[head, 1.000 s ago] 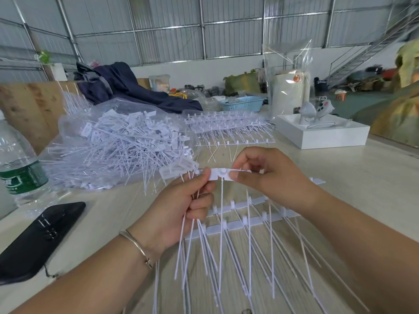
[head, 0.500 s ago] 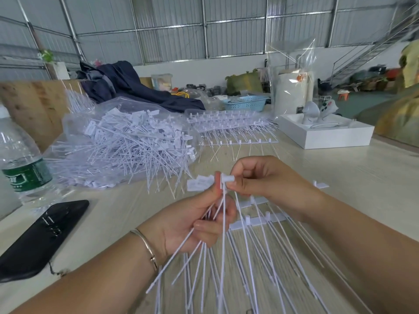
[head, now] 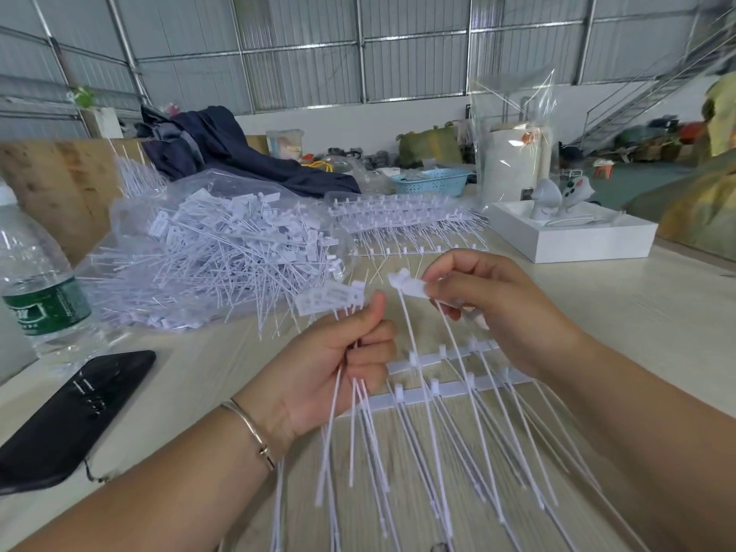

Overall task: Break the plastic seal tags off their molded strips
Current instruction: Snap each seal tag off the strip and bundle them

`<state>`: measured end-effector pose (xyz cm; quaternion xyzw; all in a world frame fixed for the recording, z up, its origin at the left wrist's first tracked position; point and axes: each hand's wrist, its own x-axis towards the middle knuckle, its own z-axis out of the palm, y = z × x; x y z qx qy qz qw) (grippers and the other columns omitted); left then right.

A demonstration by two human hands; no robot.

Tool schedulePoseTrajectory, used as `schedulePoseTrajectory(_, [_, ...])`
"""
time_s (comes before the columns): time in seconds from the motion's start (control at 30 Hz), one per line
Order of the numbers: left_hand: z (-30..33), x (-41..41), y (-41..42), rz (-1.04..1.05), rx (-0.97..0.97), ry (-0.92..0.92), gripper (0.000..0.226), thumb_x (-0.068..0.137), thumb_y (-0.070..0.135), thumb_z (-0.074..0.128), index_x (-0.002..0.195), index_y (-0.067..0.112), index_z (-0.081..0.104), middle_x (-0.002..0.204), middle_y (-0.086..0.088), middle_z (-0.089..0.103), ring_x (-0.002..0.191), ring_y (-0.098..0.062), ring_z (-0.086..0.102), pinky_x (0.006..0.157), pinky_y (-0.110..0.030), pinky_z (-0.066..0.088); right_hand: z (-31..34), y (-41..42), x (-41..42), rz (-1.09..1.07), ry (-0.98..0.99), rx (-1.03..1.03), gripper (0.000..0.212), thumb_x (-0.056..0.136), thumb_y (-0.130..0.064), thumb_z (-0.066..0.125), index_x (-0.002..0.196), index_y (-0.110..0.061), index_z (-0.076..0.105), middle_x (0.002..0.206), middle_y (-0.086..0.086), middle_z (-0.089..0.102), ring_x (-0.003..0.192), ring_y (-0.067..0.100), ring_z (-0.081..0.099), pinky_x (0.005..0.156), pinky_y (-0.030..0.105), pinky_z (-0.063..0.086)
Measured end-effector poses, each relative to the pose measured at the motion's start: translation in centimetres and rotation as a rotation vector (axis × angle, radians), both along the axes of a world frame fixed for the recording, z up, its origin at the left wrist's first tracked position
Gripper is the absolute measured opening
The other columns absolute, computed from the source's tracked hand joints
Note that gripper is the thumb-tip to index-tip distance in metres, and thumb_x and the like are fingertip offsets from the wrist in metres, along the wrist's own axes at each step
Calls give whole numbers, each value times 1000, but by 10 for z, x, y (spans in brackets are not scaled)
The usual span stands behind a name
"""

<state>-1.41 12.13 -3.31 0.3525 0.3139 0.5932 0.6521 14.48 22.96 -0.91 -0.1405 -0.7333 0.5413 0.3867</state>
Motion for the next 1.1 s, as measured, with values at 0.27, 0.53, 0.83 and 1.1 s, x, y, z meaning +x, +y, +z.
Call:
schedulePoseTrajectory(0.27, [6,-8,-4,58,7,107,45,54,30,95,59,23,50,58,9,25,42,-2,14,31,-11,18,-1,3,2,-23,-46,52,6,79,1,69,82,-3,66,62,7,54,58,13,47,60,24,38])
schedulePoseTrajectory(0.53, [5,-5,-4,249,-11,357,34,69,23,81,58,26,49,56,8,17,42,-4,13,33,-14,15,-4,-2,-2,-21,-126,254,11,77,-3,77,84,-4,68,62,-12,61,56,0,52,60,11,39])
schedulePoseTrajectory(0.83, [4,-10,-3,261,22,208,34,68,25,79,62,23,45,58,7,16,40,-3,14,31,-14,14,-1,5,3,-20,-172,273,17,81,-21,74,81,-6,67,60,6,56,57,11,49,62,24,40])
schedulePoseTrajectory(1.1, [0,-10,-4,11,27,57,44,65,23,90,75,19,47,54,8,26,42,-4,15,32,-12,19,-4,7,3,210,-189,159,28,79,-38,77,75,-13,66,65,7,62,61,13,56,67,22,46])
